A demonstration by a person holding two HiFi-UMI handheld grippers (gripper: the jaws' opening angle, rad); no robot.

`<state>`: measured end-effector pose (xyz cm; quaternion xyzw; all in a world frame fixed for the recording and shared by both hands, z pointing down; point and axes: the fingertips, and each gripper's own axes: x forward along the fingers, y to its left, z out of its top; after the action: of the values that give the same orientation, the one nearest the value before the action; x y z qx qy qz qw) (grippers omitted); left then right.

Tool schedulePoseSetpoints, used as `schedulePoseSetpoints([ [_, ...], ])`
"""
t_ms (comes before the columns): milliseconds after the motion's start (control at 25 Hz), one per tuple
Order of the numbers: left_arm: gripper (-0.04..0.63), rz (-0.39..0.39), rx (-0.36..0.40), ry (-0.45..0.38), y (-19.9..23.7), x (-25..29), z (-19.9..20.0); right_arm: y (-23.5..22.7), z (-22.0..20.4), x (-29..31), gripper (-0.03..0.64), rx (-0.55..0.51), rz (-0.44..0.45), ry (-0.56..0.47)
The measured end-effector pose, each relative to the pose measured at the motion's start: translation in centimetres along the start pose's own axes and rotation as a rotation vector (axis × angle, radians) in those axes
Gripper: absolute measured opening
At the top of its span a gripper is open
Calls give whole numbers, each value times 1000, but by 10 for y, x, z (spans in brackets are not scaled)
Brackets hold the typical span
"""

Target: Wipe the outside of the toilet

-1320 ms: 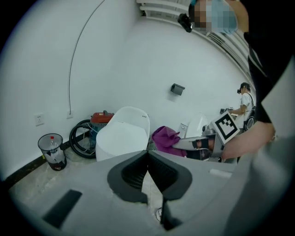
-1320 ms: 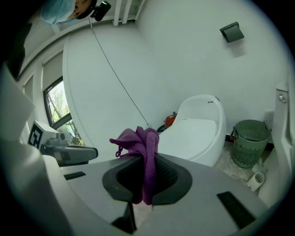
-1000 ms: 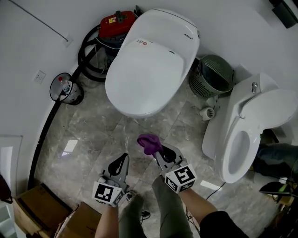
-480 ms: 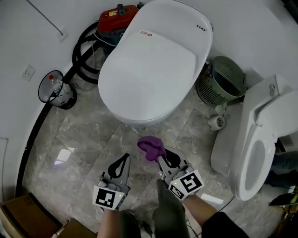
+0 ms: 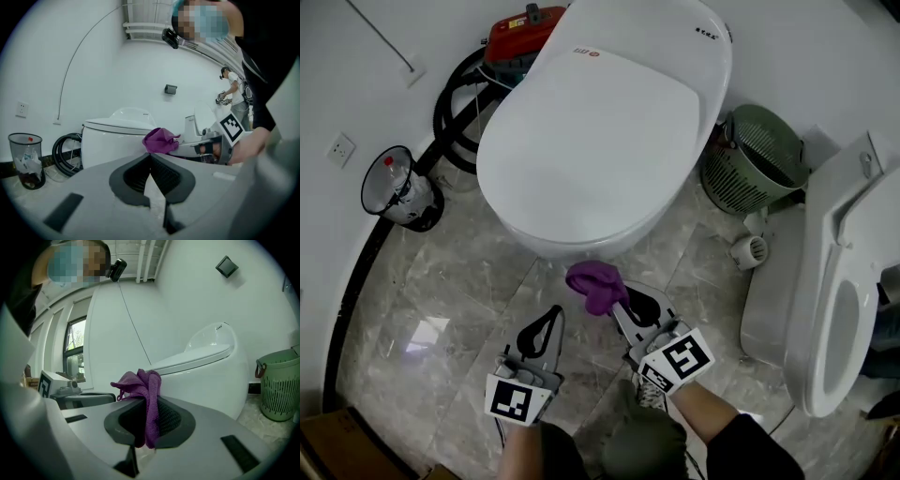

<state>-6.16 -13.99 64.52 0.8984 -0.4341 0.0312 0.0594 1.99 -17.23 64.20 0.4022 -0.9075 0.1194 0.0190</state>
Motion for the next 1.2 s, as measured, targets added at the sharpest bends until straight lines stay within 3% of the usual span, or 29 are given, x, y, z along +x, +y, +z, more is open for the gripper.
schedulePoseSetpoints([
  [480, 5, 24, 33, 24, -6, -8, -6, -49, 6, 5, 40, -12, -89, -5],
  [840, 5, 48, 26, 15, -10, 21, -12, -126, 17, -7, 40, -50, -180, -37],
  [1040, 5, 15, 15, -34, -20, 51, -7, -197, 24, -21, 40, -69, -317, -64],
  [1200, 5, -8, 6, -11, -33, 73, -10, -258, 33, -25, 40, -116, -421, -59],
])
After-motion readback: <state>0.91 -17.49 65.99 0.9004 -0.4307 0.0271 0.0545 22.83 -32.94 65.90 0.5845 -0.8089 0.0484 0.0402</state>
